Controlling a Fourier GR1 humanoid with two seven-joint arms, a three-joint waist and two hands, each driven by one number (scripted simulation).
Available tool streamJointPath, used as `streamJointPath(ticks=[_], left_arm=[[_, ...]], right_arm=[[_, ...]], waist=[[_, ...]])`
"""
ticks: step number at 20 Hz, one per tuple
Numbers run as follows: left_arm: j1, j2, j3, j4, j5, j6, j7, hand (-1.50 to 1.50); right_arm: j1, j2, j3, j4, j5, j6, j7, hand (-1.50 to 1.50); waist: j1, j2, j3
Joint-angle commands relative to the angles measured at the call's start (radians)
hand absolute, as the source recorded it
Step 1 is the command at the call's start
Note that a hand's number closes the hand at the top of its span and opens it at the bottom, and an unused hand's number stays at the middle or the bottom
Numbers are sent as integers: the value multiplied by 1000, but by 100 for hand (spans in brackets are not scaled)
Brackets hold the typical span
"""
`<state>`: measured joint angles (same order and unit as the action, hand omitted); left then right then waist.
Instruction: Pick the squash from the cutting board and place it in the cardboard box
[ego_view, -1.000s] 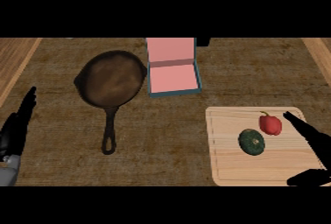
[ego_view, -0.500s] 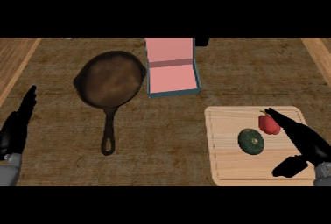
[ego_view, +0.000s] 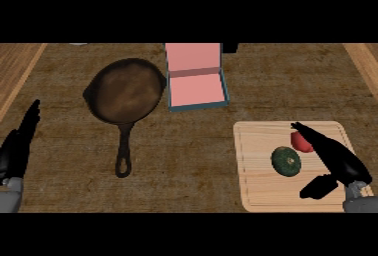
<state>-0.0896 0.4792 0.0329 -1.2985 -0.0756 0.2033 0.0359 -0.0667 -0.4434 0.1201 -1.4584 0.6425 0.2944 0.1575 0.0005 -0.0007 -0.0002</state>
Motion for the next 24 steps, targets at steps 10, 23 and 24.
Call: streamJointPath(ticks=[10, 23, 24], left_arm=[[-33, -52, 83, 22, -79, -57, 10, 0], [8, -87, 101, -50, -118, -78, 18, 0], [-76, -86, 102, 45, -137, -71, 24, 0]], right_arm=[[39, 100, 2, -142, 51, 64, -23, -150], [-101, 177, 2, 175, 193, 31, 41, -150], [-84, 222, 23, 159, 216, -20, 70, 150]], waist=[[-2, 0, 0], [5, 1, 0], [0, 2, 0]])
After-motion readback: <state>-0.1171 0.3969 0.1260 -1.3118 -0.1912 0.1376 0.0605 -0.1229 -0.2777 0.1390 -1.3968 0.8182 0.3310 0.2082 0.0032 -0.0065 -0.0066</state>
